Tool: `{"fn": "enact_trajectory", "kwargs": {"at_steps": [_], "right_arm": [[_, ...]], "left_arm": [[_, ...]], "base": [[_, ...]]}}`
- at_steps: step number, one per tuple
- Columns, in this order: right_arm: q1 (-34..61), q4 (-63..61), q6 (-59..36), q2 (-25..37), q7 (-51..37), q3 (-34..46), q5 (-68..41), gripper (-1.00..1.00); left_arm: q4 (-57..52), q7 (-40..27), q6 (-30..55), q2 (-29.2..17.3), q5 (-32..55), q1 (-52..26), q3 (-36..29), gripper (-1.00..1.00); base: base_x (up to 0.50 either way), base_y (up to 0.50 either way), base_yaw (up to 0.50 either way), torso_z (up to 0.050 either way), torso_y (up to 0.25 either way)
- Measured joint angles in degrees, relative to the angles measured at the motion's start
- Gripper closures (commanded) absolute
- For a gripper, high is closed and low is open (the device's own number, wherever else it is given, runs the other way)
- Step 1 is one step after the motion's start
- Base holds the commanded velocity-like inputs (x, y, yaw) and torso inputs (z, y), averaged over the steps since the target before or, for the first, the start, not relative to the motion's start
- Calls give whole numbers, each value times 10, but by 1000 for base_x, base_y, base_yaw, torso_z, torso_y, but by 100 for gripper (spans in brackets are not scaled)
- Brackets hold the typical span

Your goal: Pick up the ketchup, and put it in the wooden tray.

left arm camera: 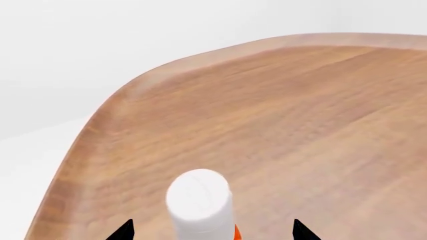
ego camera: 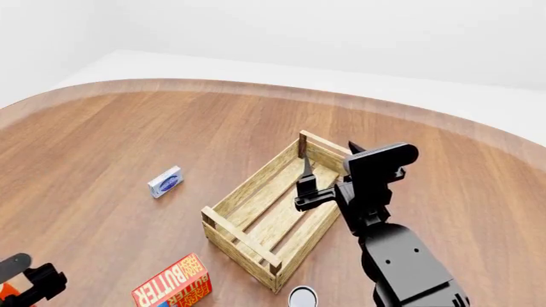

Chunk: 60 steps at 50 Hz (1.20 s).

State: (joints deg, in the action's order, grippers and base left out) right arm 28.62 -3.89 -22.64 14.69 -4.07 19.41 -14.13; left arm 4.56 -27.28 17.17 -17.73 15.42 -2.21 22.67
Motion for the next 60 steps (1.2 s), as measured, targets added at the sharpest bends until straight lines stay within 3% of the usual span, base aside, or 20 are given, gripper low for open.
{"fn": "enact_trajectory", "kwargs": {"at_steps": [27,28,47,60], "right_arm": [[4,11,2,1,-6,5,-2,-100],[4,12,2,1,-6,5,-2,-100],[-6,-4,-6,12,-12,1,-11,-100],[-5,-8,-8,15,-15,-1,-16,-100]], "left_arm": [[144,2,-56,-11,-15,-70,-5,-100],[154,3,-59,-12,-16,-75,-6,100],[312,9,-129,-31,-58,-164,-19,100],[250,21,-116,-29,-44,-164,-33,100]], "base": [[0,0,0,0,0],[0,0,0,0,0],[0,0,0,0,0],[0,0,0,0,0]]}}
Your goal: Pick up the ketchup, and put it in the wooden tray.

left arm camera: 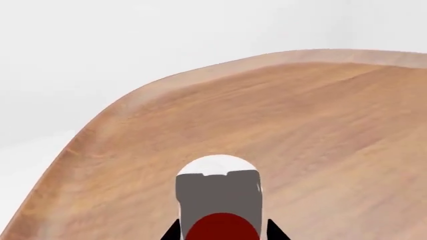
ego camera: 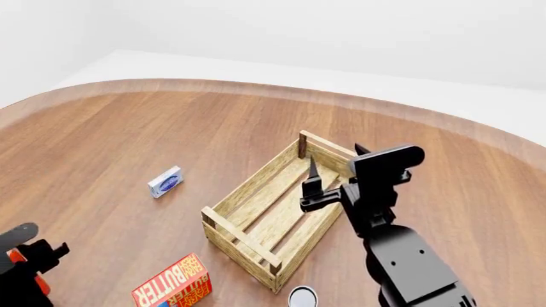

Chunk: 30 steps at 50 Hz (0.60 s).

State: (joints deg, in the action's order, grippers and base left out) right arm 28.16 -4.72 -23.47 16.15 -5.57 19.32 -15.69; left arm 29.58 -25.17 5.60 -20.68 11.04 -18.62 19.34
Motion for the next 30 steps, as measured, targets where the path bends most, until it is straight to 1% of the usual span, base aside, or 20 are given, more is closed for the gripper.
{"fn": "enact_trajectory", "kwargs": {"at_steps": [8,14,21,30], "right_arm": [[15,16,7,-6,-1,0,1,-100],[26,22,9,-7,-3,-3,0,-100],[34,16,4,-3,-9,-10,-2,-100],[34,-16,-16,10,-23,-26,-11,-100]], "left_arm": [[-84,10,45,-6,3,-22,-25,100],[-116,23,73,-8,-5,-68,-63,100],[-104,50,83,2,-20,-140,-119,100],[-40,93,62,33,-35,-231,-187,100]], "base": [[0,0,0,0,0],[0,0,0,0,0],[0,0,0,0,0],[0,0,0,0,0]]}}
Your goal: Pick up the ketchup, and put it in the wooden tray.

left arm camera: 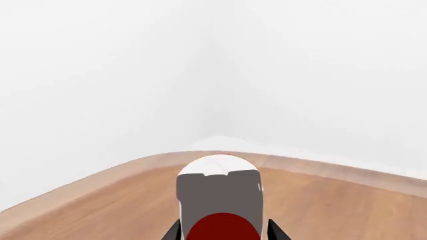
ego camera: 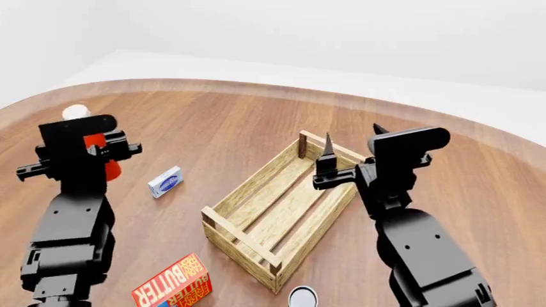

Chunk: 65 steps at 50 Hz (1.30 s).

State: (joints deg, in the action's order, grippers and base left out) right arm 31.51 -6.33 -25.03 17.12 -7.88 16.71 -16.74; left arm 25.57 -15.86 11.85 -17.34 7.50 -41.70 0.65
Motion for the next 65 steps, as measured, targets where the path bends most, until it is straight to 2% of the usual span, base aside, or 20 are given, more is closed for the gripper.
{"fn": "enact_trajectory", "kwargs": {"at_steps": [22,27,33,41,47,55,65], "right_arm": [[-31,-81,-46,36,-44,-52,-19,-100],[-46,-94,-50,45,-53,-67,-22,-100],[-72,-115,-53,57,-62,-88,-29,-100],[-110,-144,-53,73,-72,-116,-40,-100],[-135,-159,-51,82,-76,-135,-47,-100],[-155,-162,-45,93,-74,-155,-55,-100],[-159,-142,-31,103,-64,-169,-59,-100]], "left_arm": [[282,124,-135,129,15,-188,-127,100],[346,131,-175,147,91,-216,-217,100],[395,124,-217,159,233,-242,-373,100],[422,106,-263,167,428,-263,-584,100],[423,93,-288,170,546,-271,-707,100],[419,80,-307,172,640,-275,-809,100],[414,69,-312,173,691,-276,-864,100]], "base": [[0,0,0,0,0],[0,0,0,0,0],[0,0,0,0,2],[0,0,0,0,0],[0,0,0,0,0],[0,0,0,0,-9],[0,0,0,0,-148]]}}
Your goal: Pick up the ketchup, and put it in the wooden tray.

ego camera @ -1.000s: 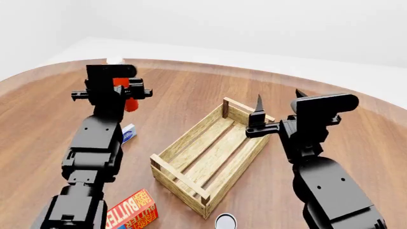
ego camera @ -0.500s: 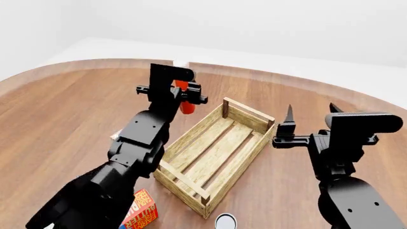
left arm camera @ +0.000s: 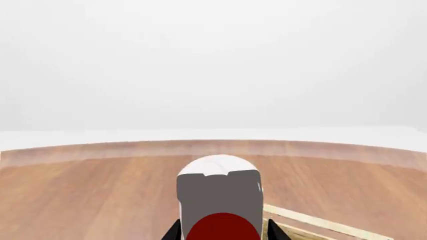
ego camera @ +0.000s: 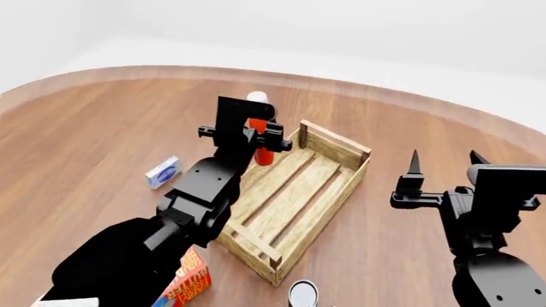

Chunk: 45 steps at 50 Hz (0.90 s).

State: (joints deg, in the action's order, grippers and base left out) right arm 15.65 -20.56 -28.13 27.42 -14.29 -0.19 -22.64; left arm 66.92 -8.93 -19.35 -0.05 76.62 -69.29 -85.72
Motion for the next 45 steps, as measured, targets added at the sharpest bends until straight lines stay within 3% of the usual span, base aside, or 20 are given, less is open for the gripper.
{"fn": "enact_trajectory", "kwargs": {"at_steps": [27,45], "right_arm": [[24,39,6,10,12,-8,-6,-100],[6,-7,-22,16,-5,-20,-22,-100]], "left_arm": [[-19,-6,6,0,33,-9,-32,100],[-24,-6,5,0,28,-5,-35,100]], "base": [[0,0,0,0,-171],[-1,0,0,0,-6]]}}
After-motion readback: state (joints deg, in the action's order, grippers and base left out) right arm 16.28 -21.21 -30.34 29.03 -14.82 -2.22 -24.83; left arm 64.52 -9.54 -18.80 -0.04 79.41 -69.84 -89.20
